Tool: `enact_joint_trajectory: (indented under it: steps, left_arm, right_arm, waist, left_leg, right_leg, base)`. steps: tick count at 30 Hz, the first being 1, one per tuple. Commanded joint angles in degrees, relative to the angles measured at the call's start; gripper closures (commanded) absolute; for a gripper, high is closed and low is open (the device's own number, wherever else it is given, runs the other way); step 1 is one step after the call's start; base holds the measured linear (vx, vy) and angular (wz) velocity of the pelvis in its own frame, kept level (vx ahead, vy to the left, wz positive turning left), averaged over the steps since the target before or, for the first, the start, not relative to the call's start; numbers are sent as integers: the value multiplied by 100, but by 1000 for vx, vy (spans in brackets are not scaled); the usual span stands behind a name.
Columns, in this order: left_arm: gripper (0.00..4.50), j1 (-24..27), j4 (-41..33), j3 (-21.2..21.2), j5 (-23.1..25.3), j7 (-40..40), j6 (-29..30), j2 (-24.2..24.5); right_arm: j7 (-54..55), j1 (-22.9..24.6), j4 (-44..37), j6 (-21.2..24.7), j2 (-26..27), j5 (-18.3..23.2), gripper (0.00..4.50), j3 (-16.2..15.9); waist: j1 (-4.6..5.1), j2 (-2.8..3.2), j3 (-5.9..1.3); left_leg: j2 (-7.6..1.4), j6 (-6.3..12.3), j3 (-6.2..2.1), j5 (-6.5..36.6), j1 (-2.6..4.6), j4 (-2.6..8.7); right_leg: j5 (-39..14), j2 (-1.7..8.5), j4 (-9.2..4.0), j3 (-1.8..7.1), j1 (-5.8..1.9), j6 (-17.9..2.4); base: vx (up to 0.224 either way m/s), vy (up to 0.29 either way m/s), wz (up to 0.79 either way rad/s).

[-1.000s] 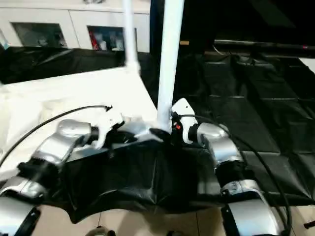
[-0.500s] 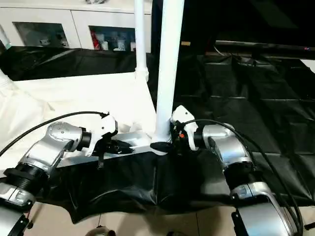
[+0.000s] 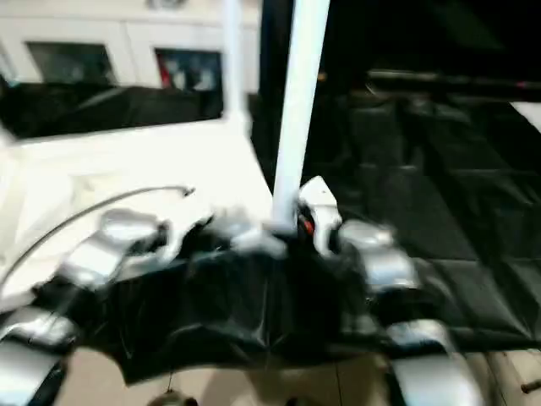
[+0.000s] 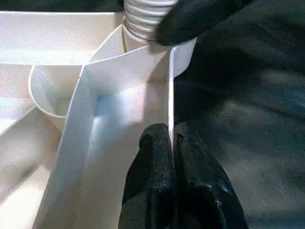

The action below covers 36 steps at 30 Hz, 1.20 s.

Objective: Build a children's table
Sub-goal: Rotate leg to tighten

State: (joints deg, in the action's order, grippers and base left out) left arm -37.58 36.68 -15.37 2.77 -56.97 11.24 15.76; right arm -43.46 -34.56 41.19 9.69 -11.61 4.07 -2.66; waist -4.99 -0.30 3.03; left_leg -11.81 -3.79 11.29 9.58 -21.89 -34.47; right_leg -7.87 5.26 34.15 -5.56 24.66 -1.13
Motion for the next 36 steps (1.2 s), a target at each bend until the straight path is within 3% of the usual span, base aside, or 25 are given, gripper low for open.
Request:
enact_joint_trajectory:
  steps: [1,2,3,6,10,12,14,17,21,26,30,36]
  left_arm:
    - [450,-403,186,289,-124,786,79,-462]
    - [450,-409,193,291,-124,798,84,-469]
    - [450,-599,411,389,-121,1263,200,-722]
    - [450,-728,572,403,-82,1497,163,-915]
    - [450,-773,629,361,-84,1460,43,-1057]
    - [450,-702,520,284,-85,1290,-20,-1021]
    - [450,-659,471,262,-93,1163,-45,-987]
    - [450,-583,388,259,-174,892,-92,-920]
    - [450,-301,11,123,-259,186,-219,-585]
    - [450,-113,-241,53,-312,-229,-290,-320]
    - [450,100,-520,-23,-337,-880,-409,80]
    - [450,239,-782,-61,-433,-1295,-360,280]
  right_arm:
    - [879,-159,448,111,499,135,178,128]
    - [898,-163,455,114,507,138,178,134]
    - [1396,-266,638,108,790,154,178,231]
    - [1856,-396,808,-28,1077,92,178,260]
    - [1879,-504,892,-373,1348,-62,178,138]
    - [1603,-512,814,-319,1393,72,122,170]
    - [1409,-525,765,-313,1352,68,108,135]
    - [1209,-530,721,-345,1221,23,79,53]
    - [430,-391,339,-339,609,-225,49,-321]
    - [-227,-247,-41,-303,133,-280,49,-497]
    - [-1528,10,-727,-67,-634,-109,49,-704]
    - [-2016,81,-918,99,-913,-25,49,-810]
  waist:
    - [32,-74,-413]
    - [47,-63,-405]
    - [42,-62,-417]
    - [27,-61,-427]
    - [19,-59,-440]
    - [17,-62,-441]
    - [15,-72,-444]
    - [17,-77,-444]
    - [24,-80,-441]
    - [-24,-56,-444]
    - [-63,-50,-432]
    - [-67,-65,-425]
  left_leg:
    - [-98,93,-87,1495,127,385]
    - [-101,80,-87,1506,140,390]
    - [-95,73,-90,1446,135,387]
    - [-105,120,-91,1405,125,395]
    - [-105,166,-80,1337,108,393]
    - [-110,234,-77,1302,102,395]
    - [-107,276,-70,1279,99,389]
    - [-111,300,-68,1243,93,388]
    - [-125,358,-73,1205,71,388]
    - [-161,362,-61,1188,115,381]
    - [-161,397,-54,1238,87,382]
    - [-162,312,-65,1326,86,386]
  right_leg:
    - [-2798,337,-540,237,-315,-590]
    - [-2804,331,-540,240,-292,-611]
    - [-2739,331,-539,230,-305,-624]
    - [-2494,326,-511,234,-318,-679]
    - [-2161,326,-470,247,-334,-775]
    - [-1971,320,-439,254,-350,-852]
    - [-1909,322,-431,255,-358,-888]
    - [-1898,327,-428,258,-362,-898]
    - [-1803,328,-404,257,-386,-928]
    - [-1667,322,-381,274,-353,-1030]
    - [-1610,303,-372,272,-375,-1017]
    - [-1905,320,-388,270,-367,-961]
  base:
    - [0,0,0]
    - [0,0,0]
    - [0,0,0]
    - [0,0,0]
    - [0,0,0]
    - [0,0,0]
    - [0,0,0]
    - [0,0,0]
    - [0,0,0]
    - [0,0,0]
    - [0,0,0]
    - [0,0,0]
